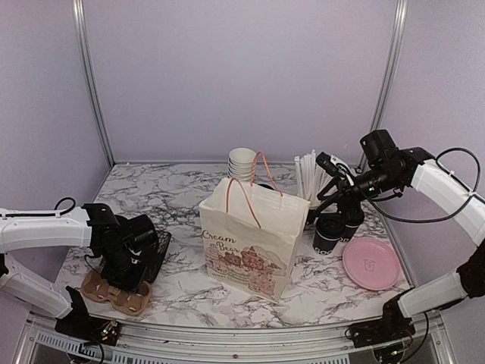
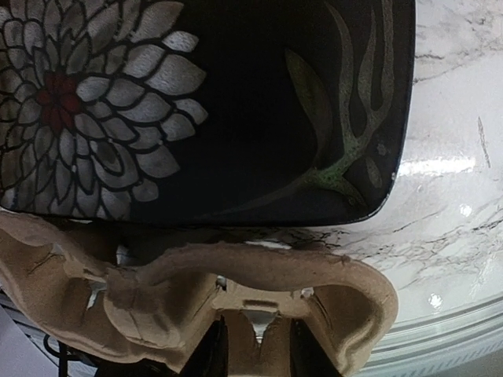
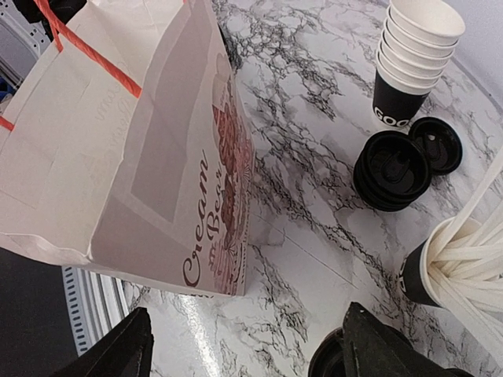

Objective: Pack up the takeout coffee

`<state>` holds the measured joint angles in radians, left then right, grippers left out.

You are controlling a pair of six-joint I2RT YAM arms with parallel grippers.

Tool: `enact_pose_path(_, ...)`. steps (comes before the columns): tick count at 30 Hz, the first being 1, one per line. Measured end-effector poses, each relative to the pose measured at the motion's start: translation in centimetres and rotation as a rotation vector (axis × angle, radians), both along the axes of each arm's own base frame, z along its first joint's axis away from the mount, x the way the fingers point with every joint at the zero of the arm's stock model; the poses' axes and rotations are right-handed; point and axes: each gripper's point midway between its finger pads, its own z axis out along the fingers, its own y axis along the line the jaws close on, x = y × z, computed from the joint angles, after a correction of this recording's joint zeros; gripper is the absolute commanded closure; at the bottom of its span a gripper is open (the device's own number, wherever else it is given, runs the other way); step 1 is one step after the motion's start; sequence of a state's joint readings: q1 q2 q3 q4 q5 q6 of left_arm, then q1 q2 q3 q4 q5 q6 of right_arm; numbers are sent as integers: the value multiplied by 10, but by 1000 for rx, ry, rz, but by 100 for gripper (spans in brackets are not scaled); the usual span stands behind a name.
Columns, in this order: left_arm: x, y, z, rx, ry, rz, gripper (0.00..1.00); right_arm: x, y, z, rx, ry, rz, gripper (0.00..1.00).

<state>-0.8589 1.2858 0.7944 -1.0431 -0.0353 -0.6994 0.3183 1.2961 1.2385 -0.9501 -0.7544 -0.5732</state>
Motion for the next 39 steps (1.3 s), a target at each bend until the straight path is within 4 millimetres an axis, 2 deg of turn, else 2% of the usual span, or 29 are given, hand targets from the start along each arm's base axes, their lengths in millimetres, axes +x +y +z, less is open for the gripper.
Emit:
enact_pose_path(2,-6,-6,-7,-17,10,-23,73,0,0,0,1,1,1,20)
enact_pose_path(8,-17,-45,-22,-87,28,-131,73,0,1,-6,-1,14,2,20)
enact_pose_path(12,-19,-74,-28,-134,26,-181,67,0,1,-7,-3,17,2,20)
enact_pose_path(19,7,-132,-10,-301,-81,-223,51,-1,0,-11,-7,25,1,20)
enact_pose_path(22,16,-143,-3,-331,-128,-247,48,0,0,-12,-8,26,0,20)
enact_pose_path(25,18,-143,2,-335,-146,-299,46,-1,-1,-15,-13,30,-2,20)
enact_pose_path(28,16,-140,22,-354,-174,-378,45,-3,-2,-18,-15,35,-3,19)
enact_pose_path(32,6,-145,77,-495,-260,-563,43,-6,-3,-17,-13,27,-2,19)
enact_pose_path(35,1,-146,109,-548,-326,-694,43,-7,-3,-14,-8,12,0,19)
enact_pose_path(37,0,-146,120,-552,-354,-771,41,-8,-3,-12,-6,6,1,19)
enact_pose_path(39,3,-144,123,-515,-376,-845,41,-9,-3,-11,-4,1,5,19)
